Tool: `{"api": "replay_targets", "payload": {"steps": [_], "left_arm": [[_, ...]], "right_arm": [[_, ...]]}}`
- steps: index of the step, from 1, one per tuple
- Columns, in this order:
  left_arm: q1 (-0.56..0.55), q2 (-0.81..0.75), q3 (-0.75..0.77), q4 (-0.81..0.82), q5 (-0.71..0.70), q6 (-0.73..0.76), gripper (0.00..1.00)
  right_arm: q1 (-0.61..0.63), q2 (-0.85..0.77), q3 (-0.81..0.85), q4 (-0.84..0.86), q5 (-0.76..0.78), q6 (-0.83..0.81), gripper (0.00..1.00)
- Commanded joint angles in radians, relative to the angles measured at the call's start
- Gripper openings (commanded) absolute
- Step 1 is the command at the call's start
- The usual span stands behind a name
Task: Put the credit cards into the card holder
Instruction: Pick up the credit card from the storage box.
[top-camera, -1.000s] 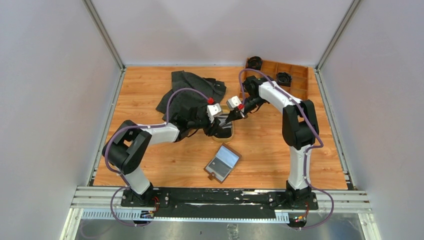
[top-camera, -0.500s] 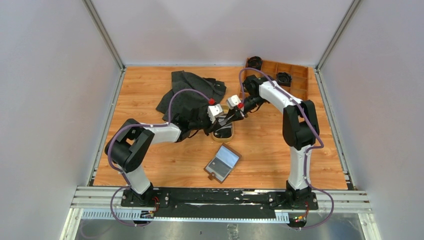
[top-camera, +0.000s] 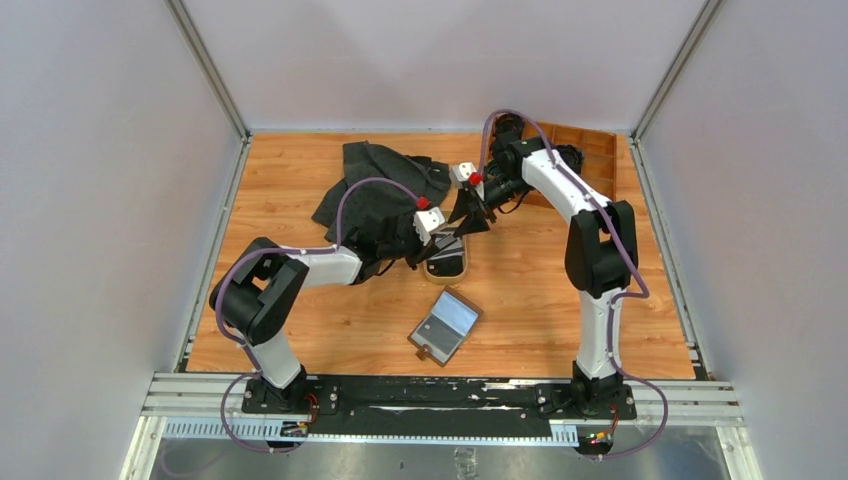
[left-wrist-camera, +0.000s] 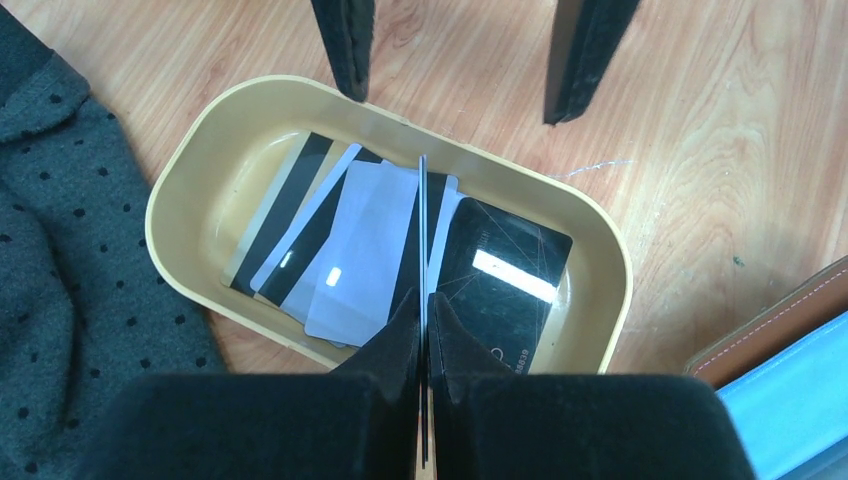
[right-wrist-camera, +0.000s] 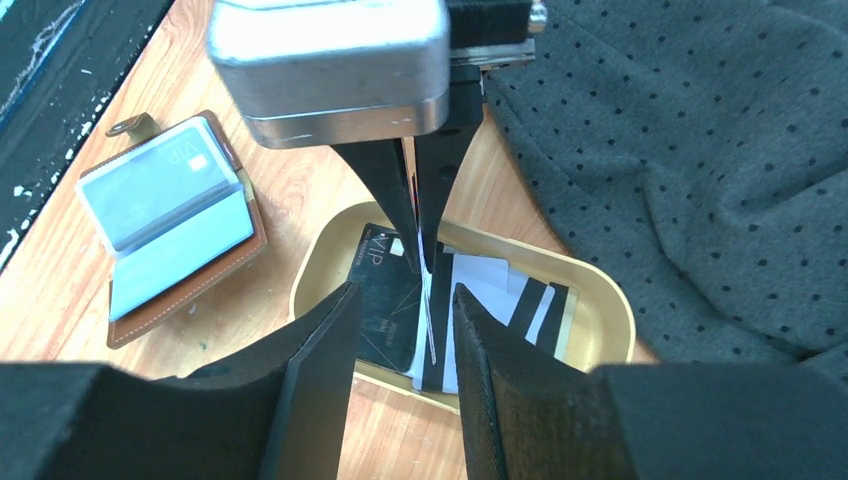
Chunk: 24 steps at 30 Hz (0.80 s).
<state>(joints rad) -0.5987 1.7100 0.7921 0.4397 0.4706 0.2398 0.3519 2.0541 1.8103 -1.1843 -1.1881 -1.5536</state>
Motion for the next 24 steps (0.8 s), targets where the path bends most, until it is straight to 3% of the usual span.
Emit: {"api": "replay_targets", "payload": {"steps": [1, 15, 20, 24], "left_arm": [[-0.003, -0.021, 0.001, 0.010, 0.024, 0.023, 0.00], [-0.013, -0.027, -0.008, 0.010, 0.043, 0.038, 0.00], [-0.013, -0.026, -0.009, 0.010, 0.043, 0.040, 0.00], [-0.013, -0.026, -0.010, 0.010, 0.044, 0.041, 0.00]], "right_arm": [[-0.005, 0.051, 0.042, -0.044, -0.017, 0.068, 0.41], [0.013, 0.133, 0.121, -0.046, 0.017, 0.126, 0.27], [0.016, 0.121, 0.109, -0.074, -0.003, 0.087, 0.28], [0.016, 0.113, 0.110, -0.116, -0.021, 0.038, 0.35]]}}
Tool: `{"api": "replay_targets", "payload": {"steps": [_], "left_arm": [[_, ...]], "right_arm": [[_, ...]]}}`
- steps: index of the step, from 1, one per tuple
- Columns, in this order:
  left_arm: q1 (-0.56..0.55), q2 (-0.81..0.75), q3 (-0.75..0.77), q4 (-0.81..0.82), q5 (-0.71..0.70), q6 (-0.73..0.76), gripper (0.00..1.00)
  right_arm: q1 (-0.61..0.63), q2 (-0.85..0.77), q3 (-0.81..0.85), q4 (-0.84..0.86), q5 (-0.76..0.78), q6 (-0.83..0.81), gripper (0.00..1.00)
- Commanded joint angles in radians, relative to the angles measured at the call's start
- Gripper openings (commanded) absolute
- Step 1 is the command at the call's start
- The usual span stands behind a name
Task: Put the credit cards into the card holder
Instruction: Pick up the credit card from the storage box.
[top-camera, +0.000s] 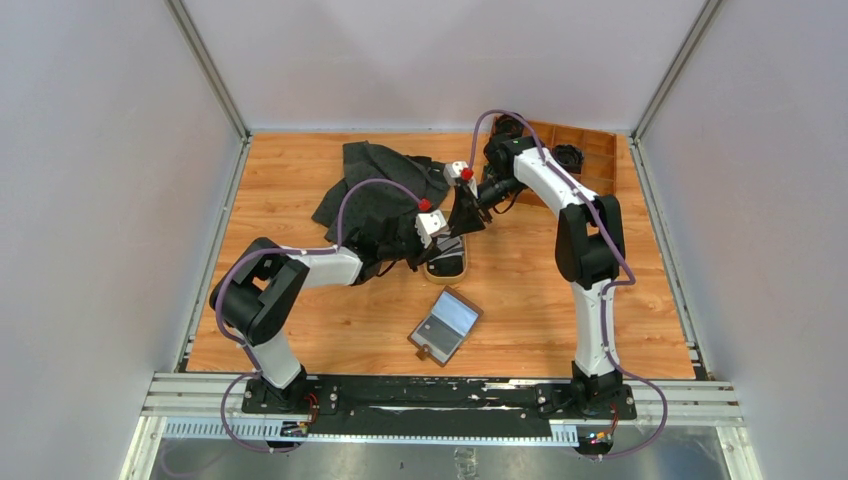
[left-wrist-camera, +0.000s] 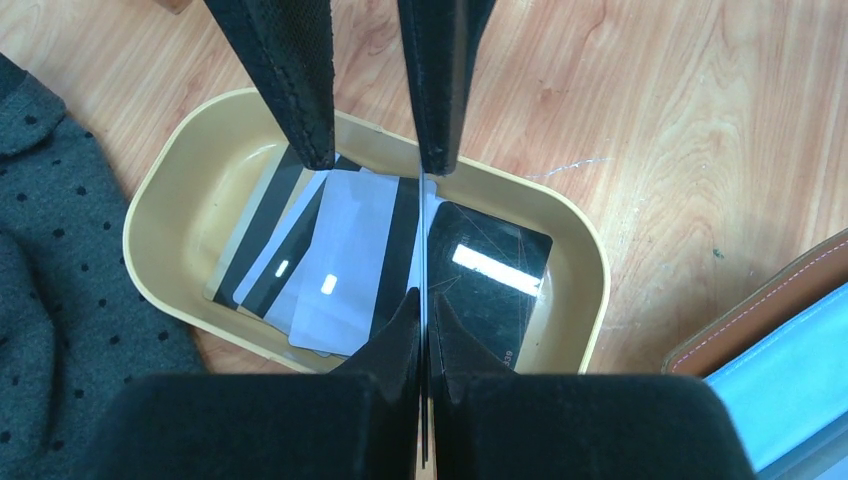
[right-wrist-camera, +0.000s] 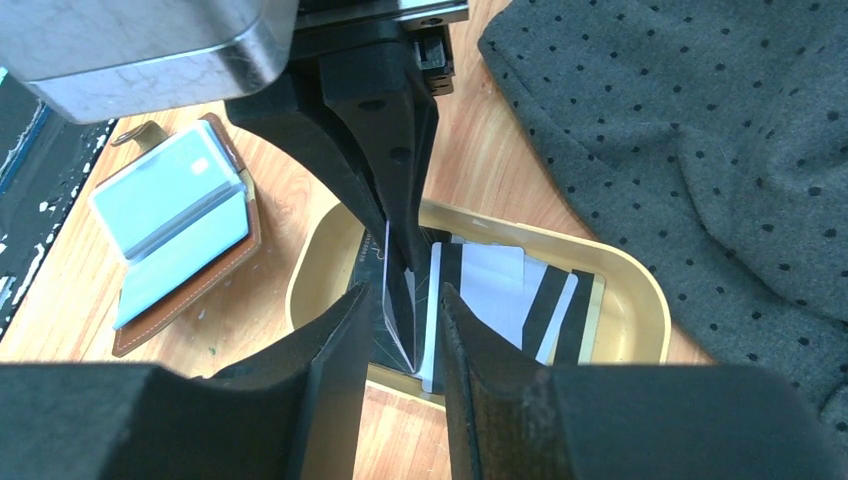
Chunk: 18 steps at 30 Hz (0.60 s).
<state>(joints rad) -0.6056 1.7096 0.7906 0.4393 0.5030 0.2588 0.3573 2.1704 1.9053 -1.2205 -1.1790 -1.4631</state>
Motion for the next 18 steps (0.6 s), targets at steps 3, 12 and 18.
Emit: {"api": "replay_targets", "payload": {"steps": [3, 12, 18], "left_arm": [[-0.006, -0.028, -0.008, 0.010, 0.014, 0.020, 0.00], [-0.006, -0.038, -0.016, 0.010, 0.025, 0.016, 0.00], [-0.006, -0.045, -0.021, 0.010, 0.025, 0.017, 0.00]], "right_arm": [[0.012, 0.004, 0.021, -0.081, -0.011, -0.053, 0.36], [0.019, 0.034, 0.062, -0.075, 0.018, -0.015, 0.31], [0.023, 0.042, 0.070, -0.074, 0.025, -0.005, 0.29]]}}
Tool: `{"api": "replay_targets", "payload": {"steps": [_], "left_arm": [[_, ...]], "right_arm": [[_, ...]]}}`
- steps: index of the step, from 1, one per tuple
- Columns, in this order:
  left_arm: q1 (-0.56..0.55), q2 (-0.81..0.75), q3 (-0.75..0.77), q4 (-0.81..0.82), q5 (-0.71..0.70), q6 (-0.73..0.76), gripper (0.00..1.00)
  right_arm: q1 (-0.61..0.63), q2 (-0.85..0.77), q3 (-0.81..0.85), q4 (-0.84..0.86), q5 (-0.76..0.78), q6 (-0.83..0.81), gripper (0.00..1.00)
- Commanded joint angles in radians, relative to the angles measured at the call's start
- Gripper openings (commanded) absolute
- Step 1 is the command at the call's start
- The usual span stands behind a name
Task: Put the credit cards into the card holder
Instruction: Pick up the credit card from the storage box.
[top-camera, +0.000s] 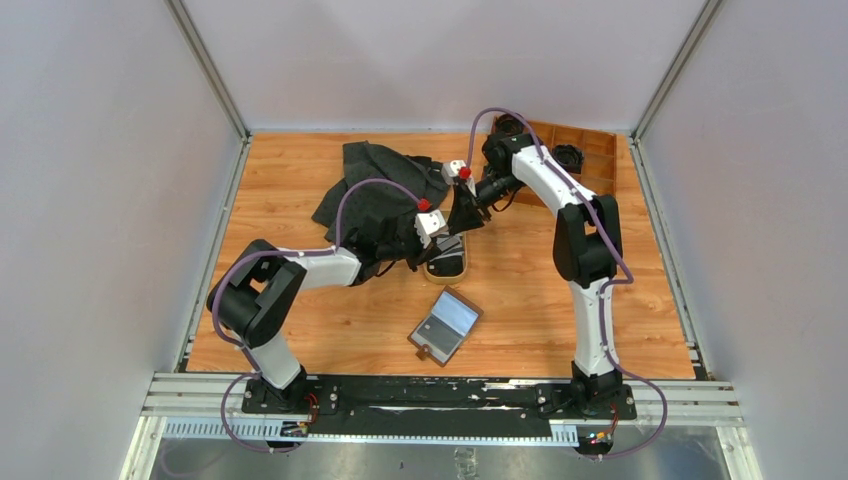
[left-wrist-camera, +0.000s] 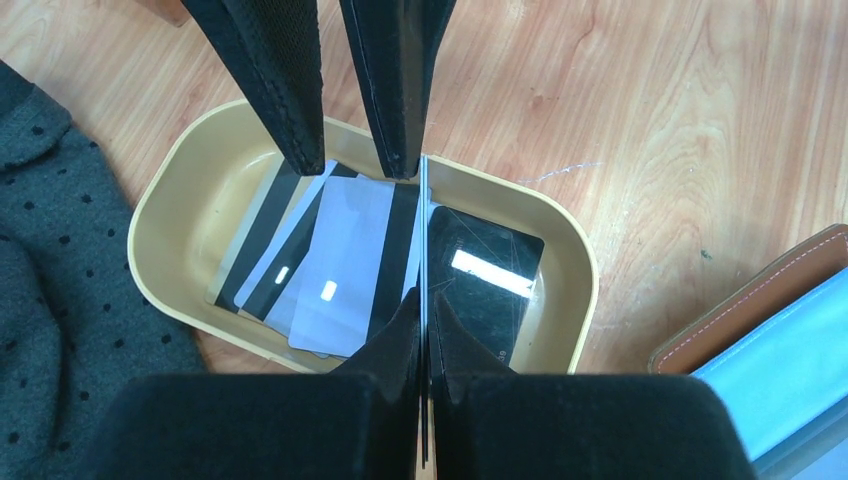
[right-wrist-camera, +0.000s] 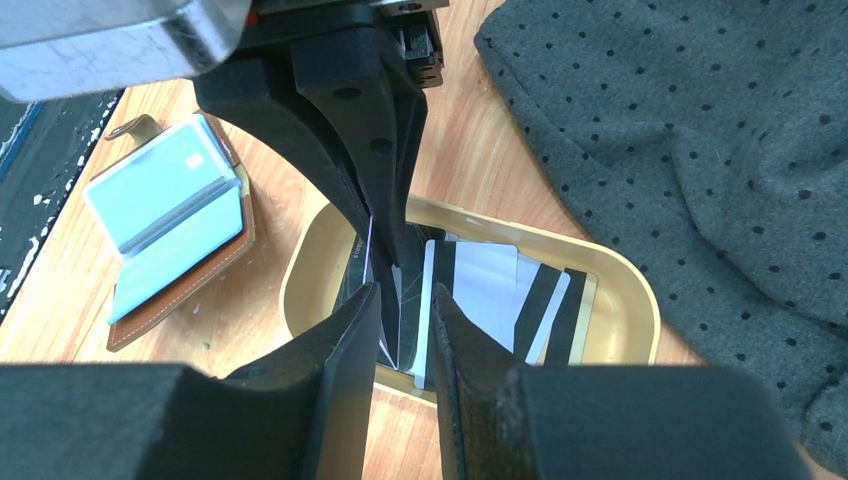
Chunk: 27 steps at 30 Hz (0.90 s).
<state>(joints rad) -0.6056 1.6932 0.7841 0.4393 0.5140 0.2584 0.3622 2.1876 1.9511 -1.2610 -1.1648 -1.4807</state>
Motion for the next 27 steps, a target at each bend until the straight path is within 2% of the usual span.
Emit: {"api": "replay_targets", "payload": {"steps": [1, 6, 10, 27], "left_arm": [[-0.006, -0.028, -0.014, 0.010, 0.013, 0.018, 0.00], [-0.006, -0.023, -0.014, 0.010, 0.011, 0.018, 0.00], [-0.006, -0.022, -0.014, 0.010, 0.012, 0.019, 0.00], [-0.006, -0.019, -0.011, 0.010, 0.015, 0.018, 0.00]], "right_arm": [[0.018, 0.023, 0.021, -0.033, 0.009, 0.012, 0.29], [0.017, 0.007, -0.003, -0.054, -0.018, -0.033, 0.37], [0.018, 0.008, 0.004, -0.063, -0.026, -0.043, 0.39], [0.019, 0.018, 0.020, -0.132, -0.036, -0.103, 0.40]]}}
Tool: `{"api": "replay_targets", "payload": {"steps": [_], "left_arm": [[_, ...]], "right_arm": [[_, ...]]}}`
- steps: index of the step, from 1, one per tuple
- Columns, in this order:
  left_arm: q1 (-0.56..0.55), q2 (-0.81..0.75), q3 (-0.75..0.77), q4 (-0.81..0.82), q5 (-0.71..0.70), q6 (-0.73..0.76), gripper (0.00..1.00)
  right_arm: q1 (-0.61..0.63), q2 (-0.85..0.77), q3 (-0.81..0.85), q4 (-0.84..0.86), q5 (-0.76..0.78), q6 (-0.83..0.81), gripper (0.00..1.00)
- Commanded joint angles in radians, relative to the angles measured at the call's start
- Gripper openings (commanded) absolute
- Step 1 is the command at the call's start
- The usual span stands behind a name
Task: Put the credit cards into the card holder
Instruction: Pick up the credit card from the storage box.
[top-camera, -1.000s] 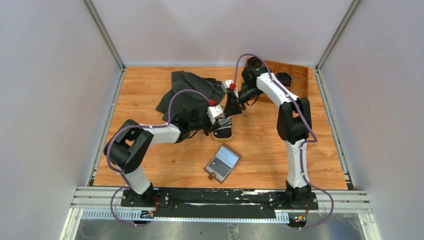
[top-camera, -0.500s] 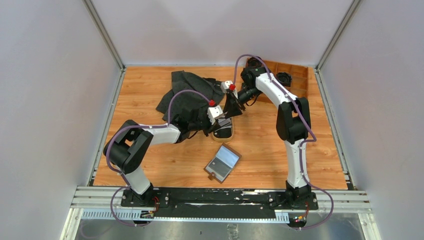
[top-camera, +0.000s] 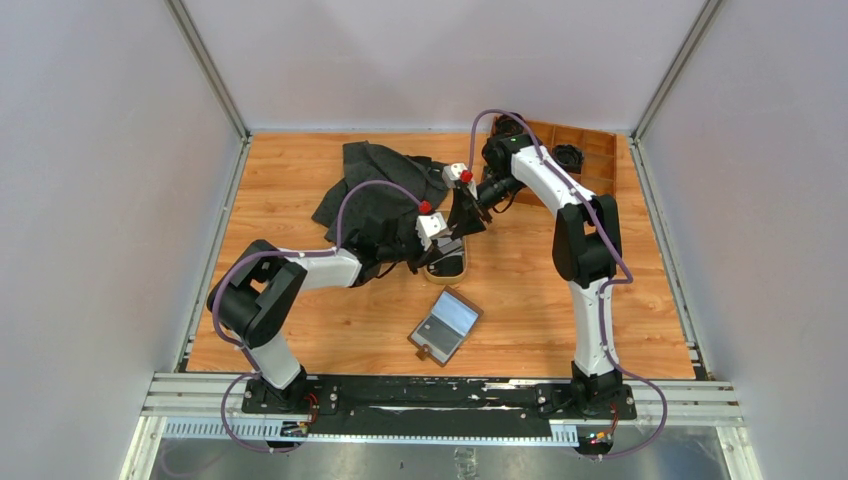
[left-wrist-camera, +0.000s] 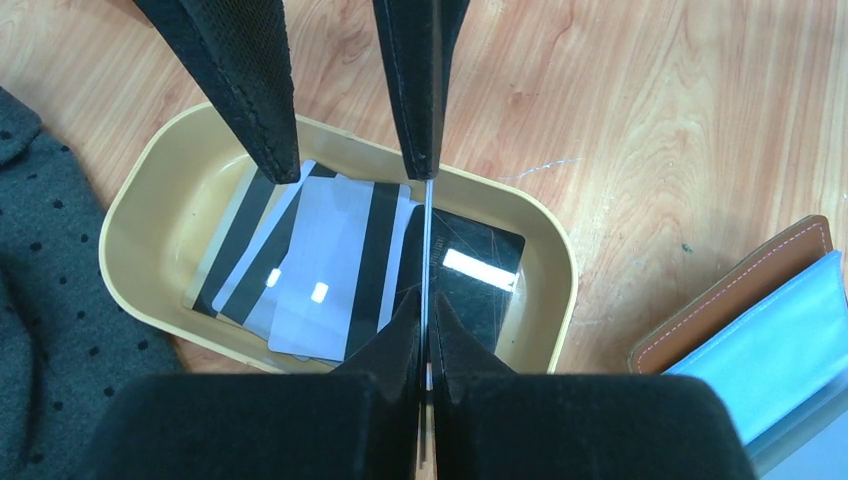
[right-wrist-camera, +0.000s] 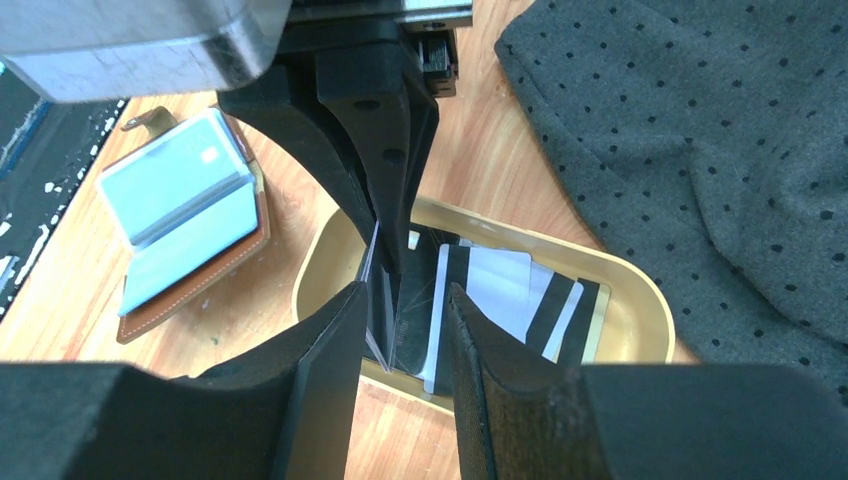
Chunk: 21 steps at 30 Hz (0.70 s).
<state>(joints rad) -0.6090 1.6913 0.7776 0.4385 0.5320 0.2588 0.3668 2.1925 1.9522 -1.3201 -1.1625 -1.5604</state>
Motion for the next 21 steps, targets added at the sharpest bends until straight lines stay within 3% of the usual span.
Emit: {"api": "replay_targets", "payload": {"steps": [1, 21], "left_arm": [[-0.002, -0.017, -0.005, 0.011, -0.001, 0.016, 0.00], [-0.006, -0.031, -0.014, 0.011, 0.008, 0.009, 0.00]], "right_arm": [[0.013, 0.012, 0.020, -0.075, -0.039, -0.027, 0.40], [0.030, 0.045, 0.043, -0.088, 0.013, -0.013, 0.37]]}}
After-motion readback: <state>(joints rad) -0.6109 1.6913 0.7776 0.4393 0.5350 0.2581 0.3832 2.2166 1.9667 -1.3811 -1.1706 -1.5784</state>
